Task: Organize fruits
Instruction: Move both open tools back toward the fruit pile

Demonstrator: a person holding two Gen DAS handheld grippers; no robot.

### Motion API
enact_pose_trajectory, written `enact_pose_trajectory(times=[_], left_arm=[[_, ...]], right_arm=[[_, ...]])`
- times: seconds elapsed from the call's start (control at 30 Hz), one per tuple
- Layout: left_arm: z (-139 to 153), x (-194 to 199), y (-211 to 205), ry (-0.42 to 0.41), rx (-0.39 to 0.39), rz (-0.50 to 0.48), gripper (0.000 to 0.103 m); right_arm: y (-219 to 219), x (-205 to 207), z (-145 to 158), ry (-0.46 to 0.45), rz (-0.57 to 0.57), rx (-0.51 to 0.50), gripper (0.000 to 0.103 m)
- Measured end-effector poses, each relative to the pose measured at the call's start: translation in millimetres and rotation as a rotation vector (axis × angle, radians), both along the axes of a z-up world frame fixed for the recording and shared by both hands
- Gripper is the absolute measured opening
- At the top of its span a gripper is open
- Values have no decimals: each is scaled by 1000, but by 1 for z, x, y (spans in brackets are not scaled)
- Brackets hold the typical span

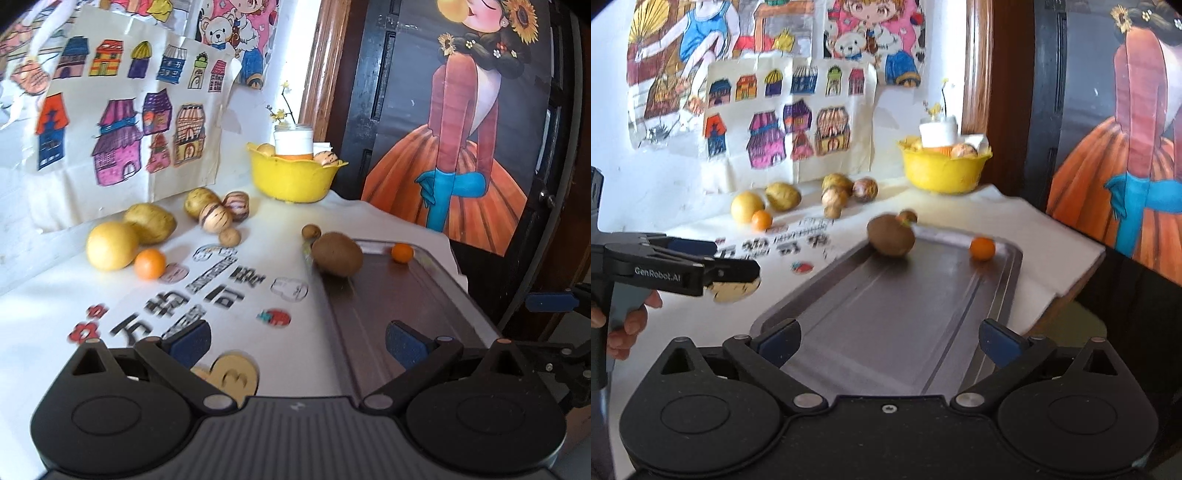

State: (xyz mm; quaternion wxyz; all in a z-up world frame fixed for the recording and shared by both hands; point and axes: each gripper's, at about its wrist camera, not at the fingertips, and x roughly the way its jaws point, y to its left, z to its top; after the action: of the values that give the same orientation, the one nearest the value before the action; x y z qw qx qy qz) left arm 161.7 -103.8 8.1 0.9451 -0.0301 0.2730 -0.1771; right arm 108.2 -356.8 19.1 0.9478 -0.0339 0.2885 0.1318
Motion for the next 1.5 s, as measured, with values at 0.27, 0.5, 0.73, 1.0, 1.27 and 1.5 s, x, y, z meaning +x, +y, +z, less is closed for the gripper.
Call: enact_pose_trajectory(times=[0.27, 0.5, 0.73, 1.0, 1.27, 1.5], left_arm=[[-6, -33, 25, 45, 7, 18, 103], [-5, -50, 50, 26, 4, 69, 103], [-6, -50, 77, 50, 20, 134, 103], [-8, -24, 109, 75, 66, 219, 103], [-4, 17, 135, 73, 99, 290, 103], [-1, 72, 141, 82, 50, 363, 103]], right_arm=[[21, -33, -10, 92, -25, -43, 102], [45, -43, -12, 126, 24, -20, 102], [80, -38, -8, 121, 147, 1, 102], [107, -7, -5, 33, 256, -57, 102], [109, 52, -1, 48, 261, -83, 102], [114, 119, 4, 45, 201, -99, 102]])
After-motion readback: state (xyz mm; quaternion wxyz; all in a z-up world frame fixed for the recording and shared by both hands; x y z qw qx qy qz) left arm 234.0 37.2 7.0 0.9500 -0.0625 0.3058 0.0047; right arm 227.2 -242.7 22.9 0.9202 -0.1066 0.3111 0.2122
